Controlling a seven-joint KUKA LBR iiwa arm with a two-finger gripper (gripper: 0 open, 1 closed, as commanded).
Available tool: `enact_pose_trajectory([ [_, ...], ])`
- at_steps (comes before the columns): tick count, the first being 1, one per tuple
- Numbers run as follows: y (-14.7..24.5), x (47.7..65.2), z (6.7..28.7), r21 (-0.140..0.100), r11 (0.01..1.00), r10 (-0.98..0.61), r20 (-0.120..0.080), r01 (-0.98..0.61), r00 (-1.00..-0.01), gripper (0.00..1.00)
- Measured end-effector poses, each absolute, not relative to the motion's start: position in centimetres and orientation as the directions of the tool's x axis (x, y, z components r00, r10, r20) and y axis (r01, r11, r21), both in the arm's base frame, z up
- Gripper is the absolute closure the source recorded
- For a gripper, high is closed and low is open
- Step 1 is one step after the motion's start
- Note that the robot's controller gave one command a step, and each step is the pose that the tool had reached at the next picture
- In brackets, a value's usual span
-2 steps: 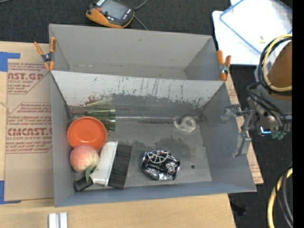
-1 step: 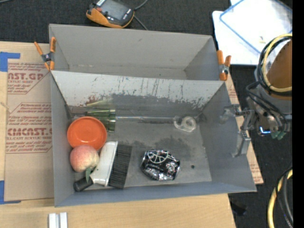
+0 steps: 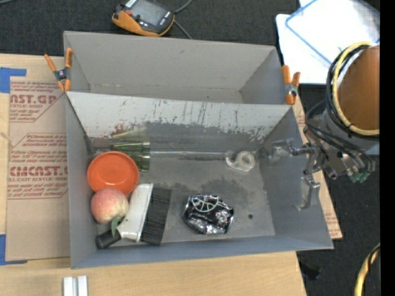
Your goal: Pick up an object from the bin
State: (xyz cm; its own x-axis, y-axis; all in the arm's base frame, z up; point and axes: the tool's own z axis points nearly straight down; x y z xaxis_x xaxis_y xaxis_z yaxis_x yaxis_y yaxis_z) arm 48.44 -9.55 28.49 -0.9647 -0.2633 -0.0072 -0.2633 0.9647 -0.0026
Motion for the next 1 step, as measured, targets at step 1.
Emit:
enact_pose_trajectory([
  [1,-11.06,50.51,28.81,-0.002,0.993,-0.122,-0.005,-0.122,-0.993,0.0],
])
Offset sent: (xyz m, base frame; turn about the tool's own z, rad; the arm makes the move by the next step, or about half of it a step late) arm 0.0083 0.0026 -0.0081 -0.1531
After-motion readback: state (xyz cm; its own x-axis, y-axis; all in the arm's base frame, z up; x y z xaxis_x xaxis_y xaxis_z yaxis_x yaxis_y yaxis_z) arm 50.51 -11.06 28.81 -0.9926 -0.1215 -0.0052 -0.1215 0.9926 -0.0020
